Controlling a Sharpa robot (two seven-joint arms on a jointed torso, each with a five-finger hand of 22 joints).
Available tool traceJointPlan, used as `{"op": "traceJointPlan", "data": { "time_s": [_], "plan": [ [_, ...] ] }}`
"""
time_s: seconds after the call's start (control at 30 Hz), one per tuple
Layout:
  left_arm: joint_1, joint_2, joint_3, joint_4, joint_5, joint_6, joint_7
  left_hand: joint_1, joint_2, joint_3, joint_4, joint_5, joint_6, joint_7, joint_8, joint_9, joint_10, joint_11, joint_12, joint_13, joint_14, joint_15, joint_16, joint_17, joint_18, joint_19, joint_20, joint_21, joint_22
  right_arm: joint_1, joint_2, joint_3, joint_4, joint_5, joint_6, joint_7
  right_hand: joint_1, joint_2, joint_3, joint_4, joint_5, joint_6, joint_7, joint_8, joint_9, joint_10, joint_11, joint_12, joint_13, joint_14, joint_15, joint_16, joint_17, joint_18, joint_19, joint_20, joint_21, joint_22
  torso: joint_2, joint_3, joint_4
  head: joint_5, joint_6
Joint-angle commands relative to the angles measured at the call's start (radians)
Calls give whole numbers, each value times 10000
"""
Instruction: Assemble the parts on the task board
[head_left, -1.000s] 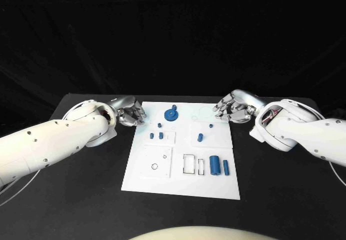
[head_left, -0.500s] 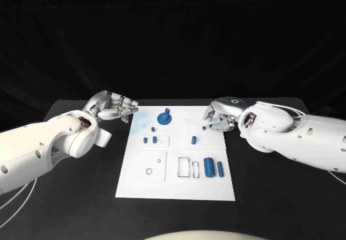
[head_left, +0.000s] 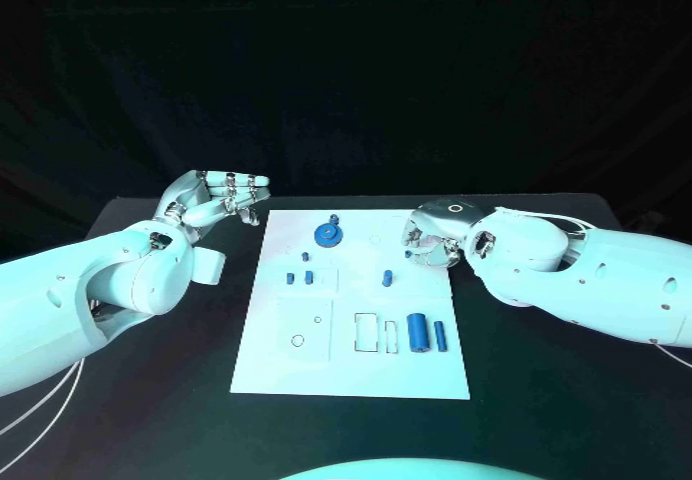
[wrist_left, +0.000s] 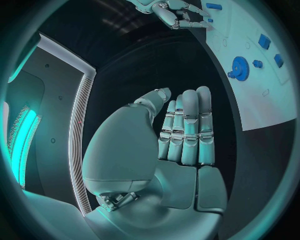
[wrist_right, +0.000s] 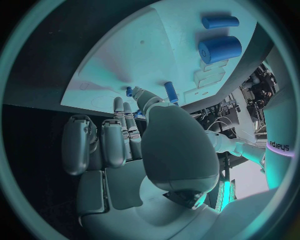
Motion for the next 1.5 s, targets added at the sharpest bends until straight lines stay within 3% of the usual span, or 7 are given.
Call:
{"op": "traceJointPlan", "data": {
  "time_s": [0.03,0.37,0.87,1.13,1.5],
  "plan": [
    [12,-23,6,76,567,-82,450,10,84,-1,-50,40,61,2,32,-11,91,5,47,10,-24,-21,-45,-20,72,-8,-48,-53,-20,-39,61,-5,-29,-349,350,-125,93,-3,100,-6,53,92,-10,-41,8,149,-14,-28,-35,568,41,69,22,-113,209,20,66,634,-11,9,-1,18,-20],
    [12,-56,5,117,647,-3,355,243,229,151,-288,105,188,-20,94,8,108,-14,48,28,30,-56,-169,-123,74,89,-93,-132,-88,-139,237,-9,-197,-336,401,-81,212,154,421,-105,243,292,-52,-26,37,358,-64,-51,-189,571,-2,142,62,-128,236,-16,175,738,-9,22,-7,35,-39],
    [13,-70,5,131,663,97,273,216,216,156,-331,102,145,6,83,4,54,8,19,21,29,-45,-217,-159,66,100,-96,-160,-106,-302,461,-11,-487,-194,342,9,223,354,797,-255,223,544,-72,-3,92,652,-103,-108,-371,590,-29,291,186,-245,414,-74,750,1183,-10,17,-12,46,-126],
    [13,-66,5,121,663,113,200,216,224,167,-350,104,121,16,75,0,36,16,10,20,28,-41,-237,-174,65,103,-96,-172,-114,-349,555,-13,-587,-257,399,-49,507,575,1207,-671,192,845,-124,89,184,986,-183,-153,-466,593,-100,369,237,-331,539,-129,1172,1504,-20,12,-5,23,-144],
    [13,-68,4,75,663,147,68,216,242,201,-402,103,37,54,45,-13,-39,48,-29,8,27,-23,-283,-209,61,108,-92,-199,-130,-362,432,-11,-383,-176,-239,58,451,578,1335,-883,228,1025,-152,144,272,1225,-233,-239,-508,586,-141,390,230,-375,601,-149,1386,1670,-29,10,-6,20,-121]
  ]
}}
